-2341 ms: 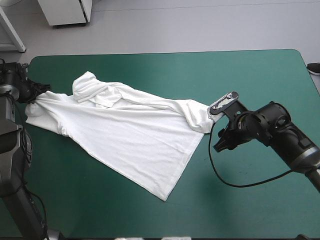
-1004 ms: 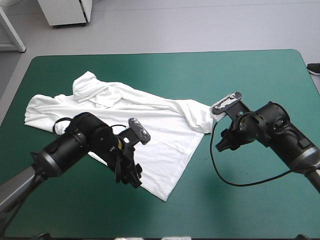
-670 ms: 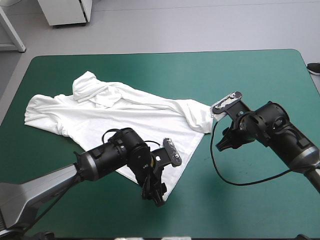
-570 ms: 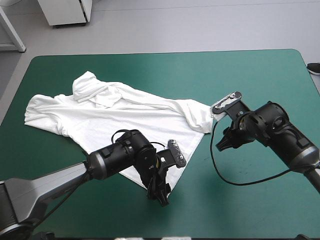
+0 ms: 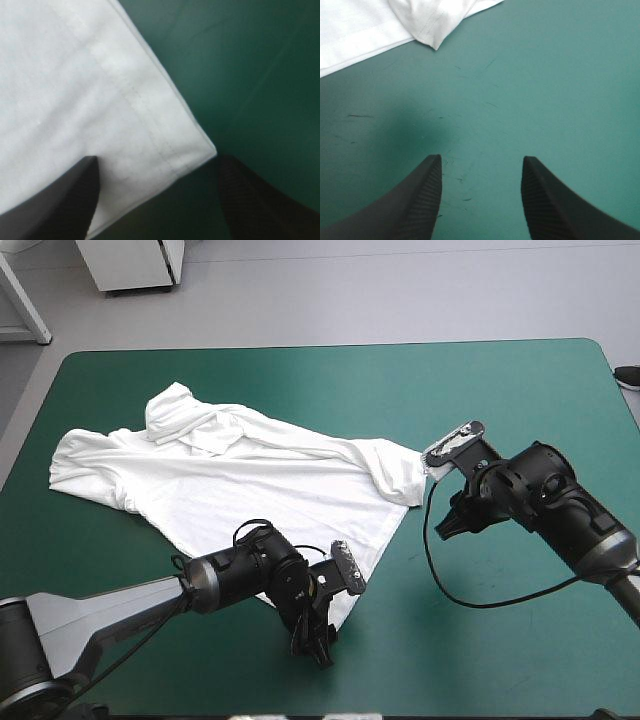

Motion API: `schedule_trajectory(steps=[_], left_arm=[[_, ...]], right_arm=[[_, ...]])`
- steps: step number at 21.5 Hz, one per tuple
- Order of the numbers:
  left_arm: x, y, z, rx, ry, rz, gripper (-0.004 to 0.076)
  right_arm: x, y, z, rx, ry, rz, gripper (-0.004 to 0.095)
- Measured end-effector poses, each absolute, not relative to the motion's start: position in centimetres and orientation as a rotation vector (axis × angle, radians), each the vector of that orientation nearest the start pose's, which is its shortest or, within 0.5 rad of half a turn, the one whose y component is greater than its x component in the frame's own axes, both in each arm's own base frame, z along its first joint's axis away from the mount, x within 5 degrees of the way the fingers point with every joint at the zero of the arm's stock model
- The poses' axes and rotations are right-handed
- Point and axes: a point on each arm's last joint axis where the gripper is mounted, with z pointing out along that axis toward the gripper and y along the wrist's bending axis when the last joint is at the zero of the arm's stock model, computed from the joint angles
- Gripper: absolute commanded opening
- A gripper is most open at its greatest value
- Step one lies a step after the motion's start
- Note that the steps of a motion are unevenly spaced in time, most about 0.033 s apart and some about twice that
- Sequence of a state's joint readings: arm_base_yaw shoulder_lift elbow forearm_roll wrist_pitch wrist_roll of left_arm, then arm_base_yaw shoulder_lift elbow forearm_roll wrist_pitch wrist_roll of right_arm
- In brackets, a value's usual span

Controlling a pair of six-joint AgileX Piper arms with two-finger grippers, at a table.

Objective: Fold the cloth

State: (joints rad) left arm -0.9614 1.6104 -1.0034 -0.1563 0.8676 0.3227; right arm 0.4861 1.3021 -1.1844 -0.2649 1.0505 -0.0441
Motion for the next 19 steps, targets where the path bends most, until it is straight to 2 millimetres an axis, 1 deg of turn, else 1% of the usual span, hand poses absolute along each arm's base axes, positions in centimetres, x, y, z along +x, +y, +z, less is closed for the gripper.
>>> schedule_trajectory(steps=[1, 2, 3, 4, 5, 7, 9, 10, 11, 14, 19], left_arm=[[16.1, -24.9, 21.0, 1.676, 2.471, -0.277, 0.0392], [16.1, -25.1, 21.0, 1.652, 2.458, -0.3, 0.035], [16.2, -25.3, 21.0, 1.638, 2.451, -0.312, 0.027], [16.3, -25.5, 20.9, 1.625, 2.442, -0.318, 0.0231], [16.4, -25.5, 20.7, 1.622, 2.442, -0.319, 0.0174], [16.6, -25.8, 20.2, 1.624, 2.452, -0.315, 0.0111], [16.7, -26.0, 20.1, 1.624, 2.454, -0.314, 0.0053], [16.8, -26.0, 19.9, 1.625, 2.455, -0.311, 0.0011], [16.8, -26.1, 19.9, 1.624, 2.453, -0.312, -0.0008], [16.9, -26.0, 20.0, 1.621, 2.454, -0.312, -0.0009], [16.7, -25.9, 20.7, 1.582, 2.46, -0.328, -0.0009]], right_arm=[[23.6, 10.2, 34.2, -0.773, 2.485, -0.192, 0.0458], [23.7, 10.2, 34.2, -0.771, 2.483, -0.19, 0.0458], [23.8, 10.2, 34.1, -0.771, 2.485, -0.19, 0.0458], [24.0, 10.4, 33.8, -0.774, 2.495, -0.194, 0.0458], [24.2, 10.4, 33.6, -0.776, 2.498, -0.195, 0.0458], [24.7, 10.7, 33.0, -0.786, 2.513, -0.199, 0.0458], [24.9, 10.9, 32.8, -0.789, 2.516, -0.199, 0.0458], [25.0, 10.9, 32.7, -0.79, 2.512, -0.197, 0.0458], [25.1, 11.0, 32.8, -0.789, 2.503, -0.193, 0.0458], [25.8, 11.2, 32.6, -0.796, 2.459, -0.202, 0.0459], [27.7, 11.9, 31.0, -0.825, 2.47, -0.266, 0.0459]])
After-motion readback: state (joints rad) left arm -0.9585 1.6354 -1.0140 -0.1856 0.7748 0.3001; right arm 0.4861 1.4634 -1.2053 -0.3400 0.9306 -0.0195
